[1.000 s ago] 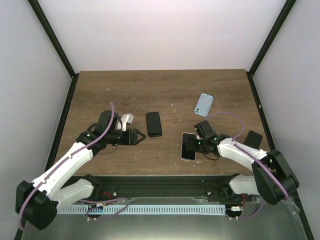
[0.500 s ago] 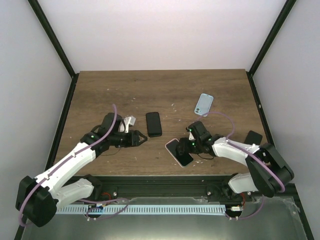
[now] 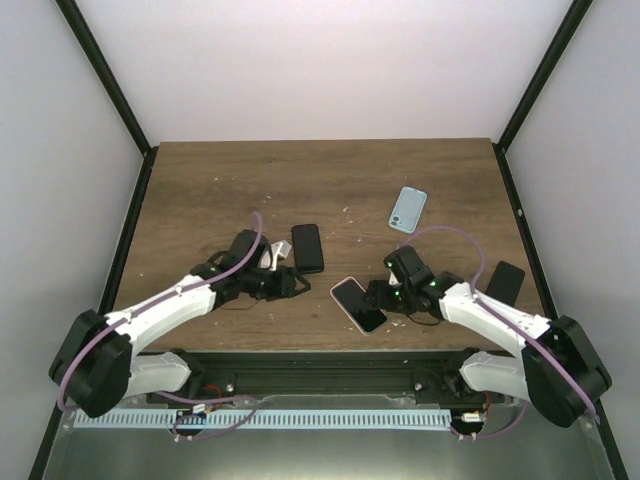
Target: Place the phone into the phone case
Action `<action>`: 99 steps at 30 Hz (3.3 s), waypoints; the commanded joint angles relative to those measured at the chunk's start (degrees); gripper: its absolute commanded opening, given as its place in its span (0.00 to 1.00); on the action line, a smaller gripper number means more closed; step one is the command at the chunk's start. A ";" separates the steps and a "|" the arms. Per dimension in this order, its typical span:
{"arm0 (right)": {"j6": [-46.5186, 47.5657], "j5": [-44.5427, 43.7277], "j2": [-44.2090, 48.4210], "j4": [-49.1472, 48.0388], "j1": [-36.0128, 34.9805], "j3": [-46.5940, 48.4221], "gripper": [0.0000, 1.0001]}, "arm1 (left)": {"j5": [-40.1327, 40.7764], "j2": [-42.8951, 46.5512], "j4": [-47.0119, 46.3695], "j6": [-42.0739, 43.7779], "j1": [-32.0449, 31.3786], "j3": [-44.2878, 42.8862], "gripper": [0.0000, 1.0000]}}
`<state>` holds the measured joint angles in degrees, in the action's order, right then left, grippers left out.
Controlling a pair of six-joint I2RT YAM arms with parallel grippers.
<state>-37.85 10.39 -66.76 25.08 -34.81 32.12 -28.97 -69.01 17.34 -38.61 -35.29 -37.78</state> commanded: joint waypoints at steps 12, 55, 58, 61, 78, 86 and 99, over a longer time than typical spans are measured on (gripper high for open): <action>-3.37 6.68 -1.48 -5.76 -2.17 -5.52 0.65 | -1.84 -3.96 -7.82 -3.10 -1.64 0.95 0.52; -10.59 3.46 -1.31 -5.12 -21.31 -5.62 0.56 | -9.48 -17.40 -27.00 -12.06 -4.00 6.95 0.35; -11.00 1.22 -1.52 -3.88 -22.92 -4.54 0.59 | -9.61 -18.81 -27.52 -12.19 -4.50 6.40 0.34; -10.64 -0.70 -2.52 -2.92 -23.64 -3.94 0.61 | -9.60 -19.84 -27.82 -12.19 -4.55 6.19 0.32; -10.13 -7.94 -9.12 -2.23 -26.50 -1.18 0.46 | -9.78 -22.29 -29.08 -12.19 -5.21 5.59 0.29; -11.09 -9.12 -10.00 -3.98 -26.52 -2.85 0.35 | -9.90 -25.31 -31.57 -12.65 -6.46 5.40 0.26; -13.49 -11.12 -4.30 -2.85 -26.49 -1.70 0.31 | -5.82 -24.89 -26.18 -10.05 -6.81 4.35 0.21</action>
<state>-49.39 4.05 -74.22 20.32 -61.17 30.83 -37.04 -94.45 -10.85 -50.04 -41.85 -32.69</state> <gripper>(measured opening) 0.302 0.211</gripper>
